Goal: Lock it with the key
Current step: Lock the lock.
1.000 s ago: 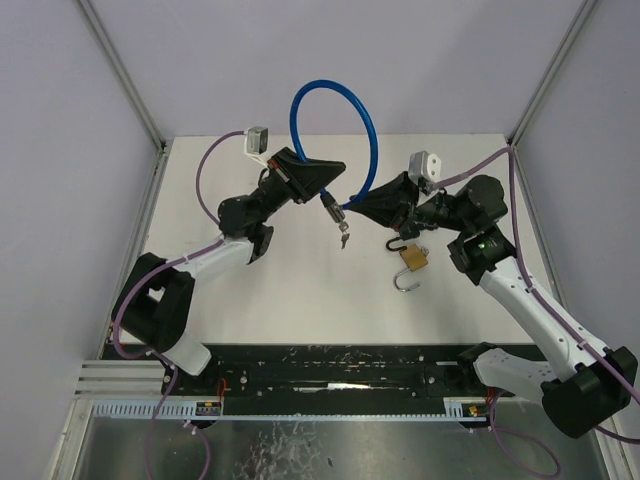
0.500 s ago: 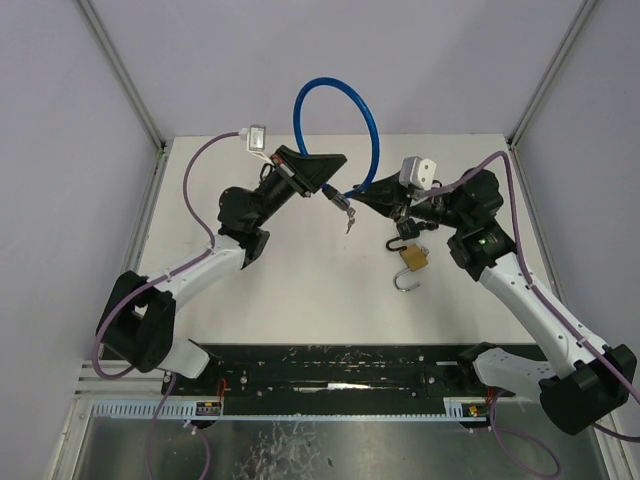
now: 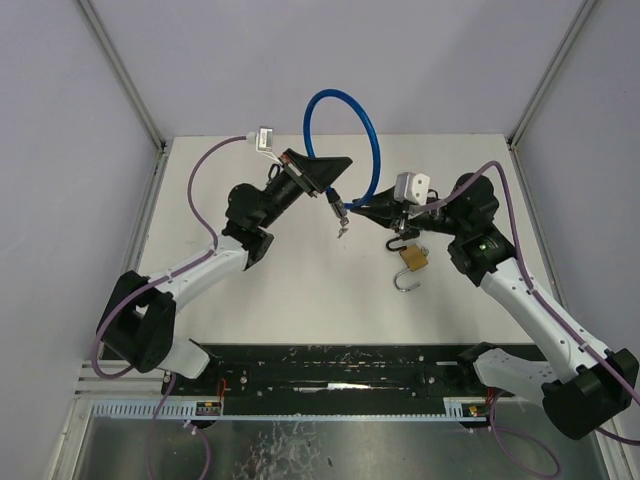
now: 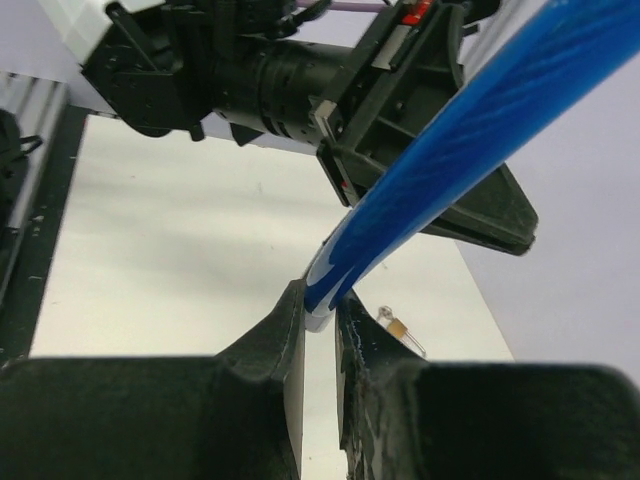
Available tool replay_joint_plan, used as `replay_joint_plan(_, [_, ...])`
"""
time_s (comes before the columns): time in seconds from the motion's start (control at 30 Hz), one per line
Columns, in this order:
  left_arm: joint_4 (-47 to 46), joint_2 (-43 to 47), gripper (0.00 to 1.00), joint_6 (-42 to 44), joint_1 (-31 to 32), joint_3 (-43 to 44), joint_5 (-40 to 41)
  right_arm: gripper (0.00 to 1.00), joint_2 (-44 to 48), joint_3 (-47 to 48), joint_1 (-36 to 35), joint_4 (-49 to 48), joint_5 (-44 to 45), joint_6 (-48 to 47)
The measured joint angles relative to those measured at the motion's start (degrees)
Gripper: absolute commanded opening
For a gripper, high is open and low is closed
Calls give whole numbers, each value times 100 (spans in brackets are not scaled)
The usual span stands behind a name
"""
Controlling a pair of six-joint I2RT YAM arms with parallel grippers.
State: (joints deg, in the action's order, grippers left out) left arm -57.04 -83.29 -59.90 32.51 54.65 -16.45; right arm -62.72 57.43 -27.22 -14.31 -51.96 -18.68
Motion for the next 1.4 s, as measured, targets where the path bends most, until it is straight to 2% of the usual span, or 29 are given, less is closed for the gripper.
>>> replay_joint_plan(0.27, [-131, -278, 0, -385, -28, 0, 201, 0, 59, -289, 15, -343, 855, 201])
replay_joint_plan(0.67, [-74, -540, 0, -671, 2, -20, 372, 4, -188, -264, 188, -372, 728, 1008])
replay_joint_plan(0.83, [-295, -549, 0, -1121, 2, -323, 522, 16, -260, -144, 304, -70, 651, 1071])
replay_joint_plan(1.03, [-649, -562, 0, -1615, 4, -588, 686, 18, -369, 11, 459, 87, 542, 1373])
replay_joint_plan(1.4, [-981, -562, 0, -1836, 17, -627, 695, 25, -404, 173, 566, 52, 367, 1891])
